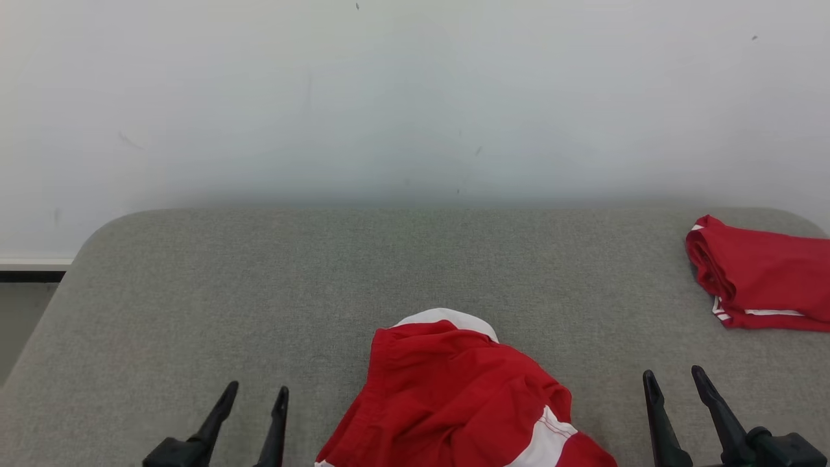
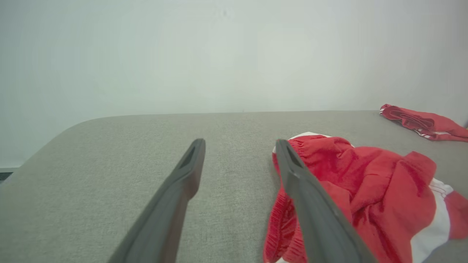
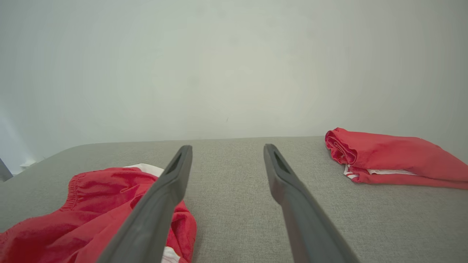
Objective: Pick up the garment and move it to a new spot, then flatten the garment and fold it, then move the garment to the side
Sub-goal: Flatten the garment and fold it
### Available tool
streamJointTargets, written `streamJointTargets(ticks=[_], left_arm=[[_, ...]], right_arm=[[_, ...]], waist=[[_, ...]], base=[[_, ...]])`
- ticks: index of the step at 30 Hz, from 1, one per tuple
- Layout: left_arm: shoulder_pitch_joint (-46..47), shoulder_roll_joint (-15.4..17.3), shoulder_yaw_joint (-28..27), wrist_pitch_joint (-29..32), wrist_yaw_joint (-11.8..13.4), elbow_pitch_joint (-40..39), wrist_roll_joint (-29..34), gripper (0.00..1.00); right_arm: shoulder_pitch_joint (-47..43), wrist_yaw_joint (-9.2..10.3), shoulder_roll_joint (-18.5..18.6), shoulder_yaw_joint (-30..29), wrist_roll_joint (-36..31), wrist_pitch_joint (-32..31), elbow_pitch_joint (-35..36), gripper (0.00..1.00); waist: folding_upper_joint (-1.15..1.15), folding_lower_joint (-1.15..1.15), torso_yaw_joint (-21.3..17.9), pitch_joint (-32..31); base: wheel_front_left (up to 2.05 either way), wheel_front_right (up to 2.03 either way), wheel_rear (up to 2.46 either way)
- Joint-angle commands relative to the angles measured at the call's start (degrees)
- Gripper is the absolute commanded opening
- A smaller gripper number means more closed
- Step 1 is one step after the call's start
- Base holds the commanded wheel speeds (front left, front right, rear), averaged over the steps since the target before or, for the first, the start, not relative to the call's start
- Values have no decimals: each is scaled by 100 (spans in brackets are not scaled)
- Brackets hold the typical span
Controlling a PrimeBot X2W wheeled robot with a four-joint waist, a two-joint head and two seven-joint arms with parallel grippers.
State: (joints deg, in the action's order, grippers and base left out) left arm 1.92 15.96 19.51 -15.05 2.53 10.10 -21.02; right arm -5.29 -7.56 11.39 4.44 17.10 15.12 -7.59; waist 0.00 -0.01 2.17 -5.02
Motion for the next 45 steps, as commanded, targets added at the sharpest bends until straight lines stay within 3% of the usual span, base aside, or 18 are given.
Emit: streamJointTargets(ticks=[1, 12, 21, 26, 34, 38, 45], left_arm=[[-131, -7, -139, -12, 35, -82, 68, 100], [-785, -41, -1065, -12, -164, -651, 412, 100], [-961, -171, -1266, -12, -252, -581, 578, 100], [-795, -140, -1157, -12, -475, -408, 630, 100], [-257, 155, -220, 96, -936, 329, 849, 100], [83, 331, 534, 167, -987, 698, 854, 100], [829, 817, 2240, 185, -992, 1200, 291, 100]], right_arm=[[-69, 13, -8, 1, -27, 1, 26, 100], [-268, 13, -98, -88, -158, 2, 202, 100], [-421, 13, -159, -101, -255, 1, 154, 100], [-331, 13, -35, 68, -215, 2, 33, 100], [236, 13, 654, 1123, -41, -141, -617, 100], [618, 13, 1010, 1807, 183, -225, -1020, 100], [1459, 13, 1547, 3231, 637, -299, -1525, 100]], waist=[[0, 1, 55, -32], [0, 1, 182, -82], [0, 1, 232, -97], [0, 1, 221, -76], [0, 1, 137, 100], [0, 1, 128, 227], [0, 1, 117, 390]], base=[[0, 0, 0], [0, 0, 0], [0, 0, 0], [0, 0, 0], [0, 0, 0], [0, 0, 0], [0, 0, 0]])
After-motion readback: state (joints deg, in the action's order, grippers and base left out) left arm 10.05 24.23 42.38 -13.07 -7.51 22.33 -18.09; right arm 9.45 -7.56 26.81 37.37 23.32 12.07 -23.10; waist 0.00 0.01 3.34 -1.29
